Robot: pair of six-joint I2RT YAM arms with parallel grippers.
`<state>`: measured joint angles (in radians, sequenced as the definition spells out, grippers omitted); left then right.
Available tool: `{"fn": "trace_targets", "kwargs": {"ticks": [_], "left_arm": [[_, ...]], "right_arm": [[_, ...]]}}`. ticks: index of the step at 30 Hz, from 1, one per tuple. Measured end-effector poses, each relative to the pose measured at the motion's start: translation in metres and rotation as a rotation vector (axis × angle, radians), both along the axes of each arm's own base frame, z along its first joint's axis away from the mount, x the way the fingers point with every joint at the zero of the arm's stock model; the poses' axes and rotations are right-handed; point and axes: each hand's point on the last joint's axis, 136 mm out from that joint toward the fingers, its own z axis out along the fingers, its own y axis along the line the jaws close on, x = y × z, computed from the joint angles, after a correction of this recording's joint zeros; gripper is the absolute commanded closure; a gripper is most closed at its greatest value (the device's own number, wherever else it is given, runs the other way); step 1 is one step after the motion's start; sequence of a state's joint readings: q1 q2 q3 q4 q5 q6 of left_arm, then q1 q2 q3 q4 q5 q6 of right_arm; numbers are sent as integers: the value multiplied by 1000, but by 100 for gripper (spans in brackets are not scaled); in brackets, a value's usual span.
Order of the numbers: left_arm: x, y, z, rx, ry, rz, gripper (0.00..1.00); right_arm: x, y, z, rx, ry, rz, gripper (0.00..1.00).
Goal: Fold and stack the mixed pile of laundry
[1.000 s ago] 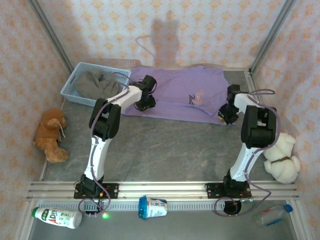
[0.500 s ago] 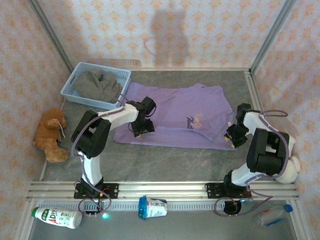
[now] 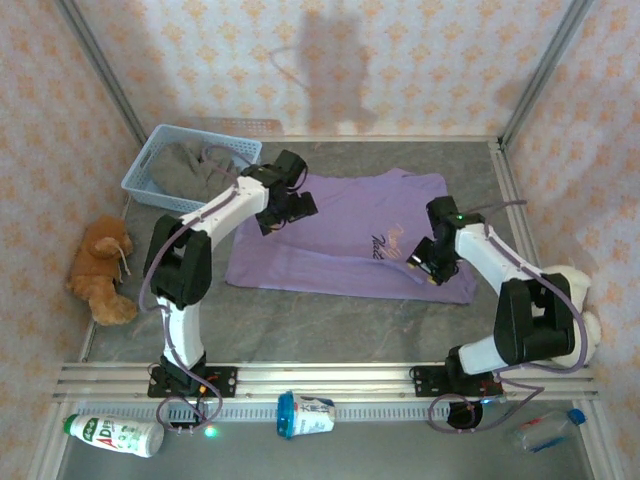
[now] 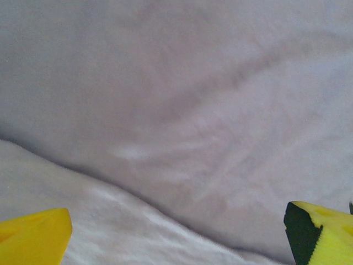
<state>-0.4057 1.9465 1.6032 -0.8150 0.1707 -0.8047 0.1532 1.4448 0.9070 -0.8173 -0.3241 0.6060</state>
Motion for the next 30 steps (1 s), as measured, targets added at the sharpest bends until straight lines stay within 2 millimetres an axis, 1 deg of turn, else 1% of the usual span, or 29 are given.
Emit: {"fn": "trace_targets", "kwargs": {"ticks": [3, 5, 6, 7, 9, 11, 13, 14, 16, 18, 21, 22, 23, 24, 26, 27, 28, 29, 30], "left_arm": [[10, 20, -1, 3, -4, 57, 0], [13, 26, 0, 7, -8, 73, 0], [14, 27, 0, 9, -9, 74, 0], [14, 27, 0, 9, -9, 74, 0], [13, 25, -1, 8, -8, 70, 0], [11, 23, -4, 8, -8, 68, 0], [5, 24, -10, 12, 4, 68, 0], [0, 26, -14, 16, 15, 71, 0], [-7, 29, -18, 23, 32, 71, 0], [-11, 31, -19, 27, 35, 72, 0], [-16, 34, -13, 26, 24, 73, 0], [-18, 34, -11, 25, 21, 73, 0], [-19, 35, -9, 23, 15, 74, 0], [-20, 35, -7, 21, 11, 73, 0], [-24, 37, -6, 21, 7, 74, 0], [-27, 38, -7, 25, 10, 74, 0], [-30, 39, -8, 27, 14, 74, 0], [-34, 41, -11, 32, 21, 75, 0], [-38, 43, -13, 37, 29, 75, 0]], "right_arm": [[-9, 1, -16, 3, 35, -22, 49], [-13, 1, -25, 3, 55, -36, 50], [-12, 1, -28, 3, 61, -42, 53], [-10, 1, -30, 3, 62, -46, 58], [-6, 2, -35, 3, 61, -59, 73], [-3, 0, -37, -6, 58, -61, 85], [4, -1, -33, -17, 39, -59, 97], [8, -2, -30, -24, 24, -50, 100], [21, -2, -21, -32, -13, -43, 100], [37, -1, -9, -35, -55, -31, 100], [70, 3, 12, -37, -126, -14, 100], [83, 5, 18, -35, -148, -6, 98], [97, 7, 23, -33, -167, 2, 91], [111, 10, 26, -30, -182, 9, 87], [139, 15, 29, -24, -203, 28, 79], [153, 19, 29, -22, -213, 36, 74], [163, 21, 28, -20, -219, 38, 65], [172, 23, 27, -19, -226, 46, 53], [177, 23, 27, -20, -231, 54, 47]]}}
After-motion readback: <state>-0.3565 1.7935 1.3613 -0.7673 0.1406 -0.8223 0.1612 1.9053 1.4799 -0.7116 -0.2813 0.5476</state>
